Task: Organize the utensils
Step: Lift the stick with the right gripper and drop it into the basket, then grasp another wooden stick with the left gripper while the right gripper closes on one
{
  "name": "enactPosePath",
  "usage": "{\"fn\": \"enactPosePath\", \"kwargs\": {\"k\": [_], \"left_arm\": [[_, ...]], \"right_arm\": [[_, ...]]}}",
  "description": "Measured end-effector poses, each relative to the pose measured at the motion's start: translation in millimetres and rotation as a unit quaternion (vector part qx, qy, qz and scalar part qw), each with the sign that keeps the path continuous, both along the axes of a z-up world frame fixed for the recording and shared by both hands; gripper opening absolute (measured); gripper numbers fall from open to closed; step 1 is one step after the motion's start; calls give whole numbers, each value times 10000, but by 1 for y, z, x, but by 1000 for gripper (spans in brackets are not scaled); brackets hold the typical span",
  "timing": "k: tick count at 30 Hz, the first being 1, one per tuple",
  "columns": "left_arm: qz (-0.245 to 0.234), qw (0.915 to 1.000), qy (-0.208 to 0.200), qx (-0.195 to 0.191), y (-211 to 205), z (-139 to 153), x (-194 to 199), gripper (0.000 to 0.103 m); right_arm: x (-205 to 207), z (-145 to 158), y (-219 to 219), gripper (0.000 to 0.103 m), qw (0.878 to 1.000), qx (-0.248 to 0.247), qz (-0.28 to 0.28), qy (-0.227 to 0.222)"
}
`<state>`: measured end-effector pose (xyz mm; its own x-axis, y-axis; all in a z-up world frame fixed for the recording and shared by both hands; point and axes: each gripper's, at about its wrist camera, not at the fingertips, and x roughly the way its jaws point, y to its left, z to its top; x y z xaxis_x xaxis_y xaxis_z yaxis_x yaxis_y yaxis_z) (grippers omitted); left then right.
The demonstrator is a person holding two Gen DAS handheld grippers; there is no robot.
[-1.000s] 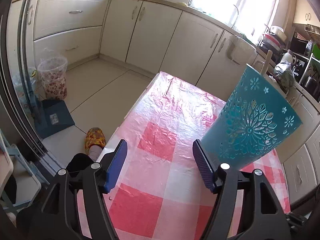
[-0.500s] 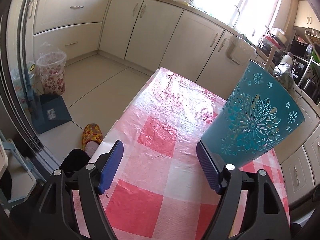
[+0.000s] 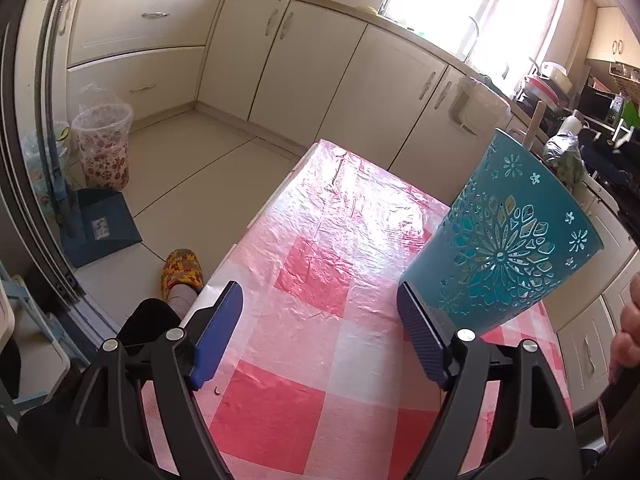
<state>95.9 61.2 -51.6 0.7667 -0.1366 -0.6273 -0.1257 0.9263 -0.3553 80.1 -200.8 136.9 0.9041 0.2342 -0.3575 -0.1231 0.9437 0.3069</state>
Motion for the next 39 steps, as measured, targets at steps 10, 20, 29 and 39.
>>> {"fn": "enactPosePath", "kwargs": {"k": [10,20,29,39], "left_arm": [[37,9989,-236,409,-12,24,-29,82],[-199,9968,-267,727,-32,38,-56,87],[-118,9974,-67,713,-18,30,-67,88],[-236,9973,103,692,-24,22,-64,88]], "right_arm": [[-111,-50,-24,23,9969,-641,-135,428],[-115,-122,-10,23,9807,-625,299,1830],[-100,-150,37,19,9662,-891,638,2333],[-94,-153,43,18,9615,-1236,576,2385]]}}
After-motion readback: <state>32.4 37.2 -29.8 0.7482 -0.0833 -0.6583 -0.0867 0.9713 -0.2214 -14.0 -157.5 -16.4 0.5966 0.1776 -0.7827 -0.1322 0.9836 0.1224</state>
